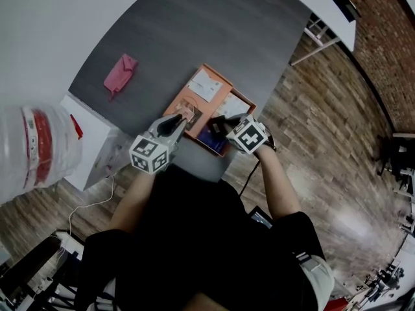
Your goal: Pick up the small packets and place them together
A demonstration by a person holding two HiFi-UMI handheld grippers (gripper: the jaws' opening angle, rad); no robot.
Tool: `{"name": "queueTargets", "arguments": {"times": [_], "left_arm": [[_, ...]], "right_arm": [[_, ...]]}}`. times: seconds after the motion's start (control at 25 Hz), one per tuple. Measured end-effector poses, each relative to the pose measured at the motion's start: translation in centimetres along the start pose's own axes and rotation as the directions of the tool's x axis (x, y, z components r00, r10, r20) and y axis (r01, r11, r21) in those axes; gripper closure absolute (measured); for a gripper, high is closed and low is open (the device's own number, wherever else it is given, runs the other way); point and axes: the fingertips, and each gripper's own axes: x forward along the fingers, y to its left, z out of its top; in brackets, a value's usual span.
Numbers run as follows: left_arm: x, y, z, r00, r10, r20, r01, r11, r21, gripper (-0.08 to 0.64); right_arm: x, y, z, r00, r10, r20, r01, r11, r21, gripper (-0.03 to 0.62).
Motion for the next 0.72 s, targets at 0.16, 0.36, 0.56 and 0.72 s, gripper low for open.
{"name": "queueTargets", "arguments": {"times": [0.16, 0.36, 0.56, 0.72], "left_arm": [[0.5, -0.7, 0.3, 1.000, -0.013, 0.001, 0.013, 1.000, 0.018, 0.486], [0.8, -1.3, 0.7, 1.000, -0.013, 0.013, 0.012, 0.999, 0.033, 0.486], [0.6, -1.2, 1.2, 1.000, 0.006, 0.028, -0.008, 0.999, 0.046, 0.486], [0.2, -1.1, 1.4, 0.999, 0.028, 0.046, -0.030, 0.998, 0.050, 0.486]], "right_arm": [[-1.9, 0.1, 0.6, 0.999, -0.018, 0.046, 0.019, 1.000, -0.007, 0.588], [-5.1, 0.2, 1.5, 0.992, -0.022, 0.124, 0.024, 1.000, -0.017, 0.588], [-7.9, 0.3, 3.6, 0.974, -0.018, 0.224, 0.024, 0.999, -0.027, 0.588], [-8.6, 0.6, 5.3, 0.963, -0.011, 0.271, 0.026, 0.998, -0.053, 0.588]]}}
